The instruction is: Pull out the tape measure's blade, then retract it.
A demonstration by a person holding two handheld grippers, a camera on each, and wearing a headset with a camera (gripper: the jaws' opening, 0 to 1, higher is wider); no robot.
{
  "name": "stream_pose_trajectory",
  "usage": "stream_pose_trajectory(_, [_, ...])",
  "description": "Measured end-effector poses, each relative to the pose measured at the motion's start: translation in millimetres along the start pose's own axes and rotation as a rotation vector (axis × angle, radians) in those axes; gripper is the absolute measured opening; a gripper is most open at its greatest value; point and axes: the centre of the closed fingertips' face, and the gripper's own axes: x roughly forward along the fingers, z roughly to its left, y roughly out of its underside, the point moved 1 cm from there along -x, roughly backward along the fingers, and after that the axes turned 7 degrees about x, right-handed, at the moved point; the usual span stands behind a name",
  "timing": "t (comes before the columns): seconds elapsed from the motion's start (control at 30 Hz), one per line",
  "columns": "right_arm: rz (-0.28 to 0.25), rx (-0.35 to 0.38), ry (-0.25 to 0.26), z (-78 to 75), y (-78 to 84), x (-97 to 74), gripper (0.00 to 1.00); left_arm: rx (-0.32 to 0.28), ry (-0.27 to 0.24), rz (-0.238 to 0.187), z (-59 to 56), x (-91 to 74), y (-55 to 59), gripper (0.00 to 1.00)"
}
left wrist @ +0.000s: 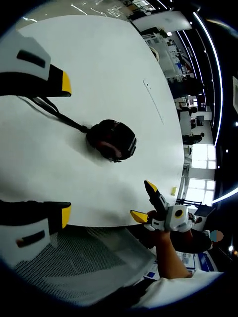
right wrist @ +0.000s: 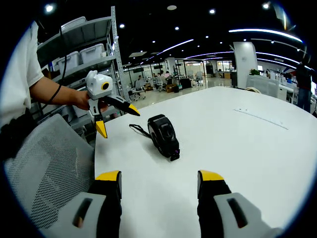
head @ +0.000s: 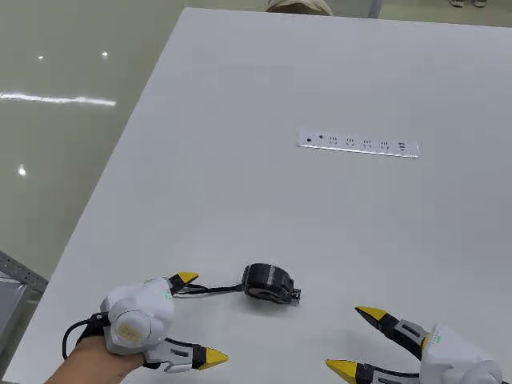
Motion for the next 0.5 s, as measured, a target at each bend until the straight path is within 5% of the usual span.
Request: stream_pose_trajectory(0.5, [-0.005, -0.01, -0.025, -6.8, -6.2, 17.1, 0.61, 0.028, 0.028, 0.011, 10.3, 20.8, -4.2, 0.84])
